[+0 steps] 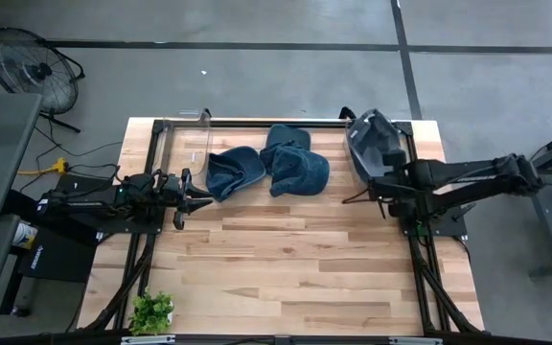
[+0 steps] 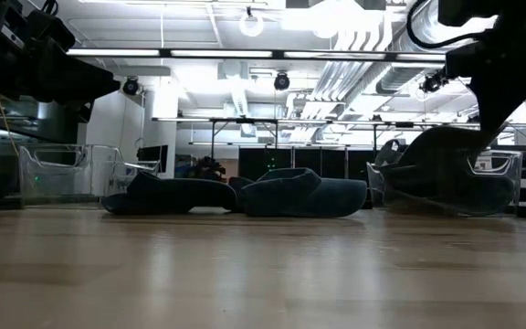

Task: Pick & Place hat
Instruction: Put the gray cap into the right transparent bin

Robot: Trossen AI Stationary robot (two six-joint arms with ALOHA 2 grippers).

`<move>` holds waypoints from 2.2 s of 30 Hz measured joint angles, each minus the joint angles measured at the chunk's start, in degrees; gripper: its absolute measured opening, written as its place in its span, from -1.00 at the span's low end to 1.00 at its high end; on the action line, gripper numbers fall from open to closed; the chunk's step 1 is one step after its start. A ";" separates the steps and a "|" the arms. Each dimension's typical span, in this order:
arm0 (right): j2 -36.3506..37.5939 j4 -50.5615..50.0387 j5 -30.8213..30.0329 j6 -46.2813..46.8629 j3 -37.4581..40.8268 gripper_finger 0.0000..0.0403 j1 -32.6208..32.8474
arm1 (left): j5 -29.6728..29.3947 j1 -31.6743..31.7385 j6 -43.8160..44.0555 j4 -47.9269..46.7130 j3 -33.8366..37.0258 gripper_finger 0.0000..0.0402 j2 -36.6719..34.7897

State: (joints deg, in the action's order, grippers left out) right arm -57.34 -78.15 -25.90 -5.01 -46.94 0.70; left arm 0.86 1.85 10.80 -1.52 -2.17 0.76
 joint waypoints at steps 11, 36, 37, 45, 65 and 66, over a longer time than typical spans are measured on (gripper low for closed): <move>0.00 0.67 8.06 -3.62 0.00 -1.00 -6.55 | 0.00 0.00 -0.01 0.00 0.00 -0.57 -0.01; 0.11 1.73 3.70 -4.56 -0.02 -0.42 -11.40 | 0.00 0.00 0.00 0.00 -0.01 -0.57 0.01; 0.11 2.10 3.59 -5.13 -0.02 -0.41 -11.81 | 0.00 0.00 -0.01 0.00 -0.01 -0.57 -0.01; 0.11 2.80 4.85 -6.00 -0.02 -0.39 -13.39 | 0.00 0.00 -0.01 0.00 -0.01 -0.57 -0.01; 0.11 6.35 8.75 -5.26 -0.04 -0.35 -18.00 | 0.00 0.00 -0.01 0.00 -0.01 -0.57 -0.01; 0.11 6.34 9.63 -4.78 -0.04 -0.32 -18.00 | 0.00 0.00 0.00 0.00 -0.01 -0.57 -0.01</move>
State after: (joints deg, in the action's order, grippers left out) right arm -57.23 -71.81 -16.27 -9.79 -46.98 -17.30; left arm 0.86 1.85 10.79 -1.52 -2.18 0.75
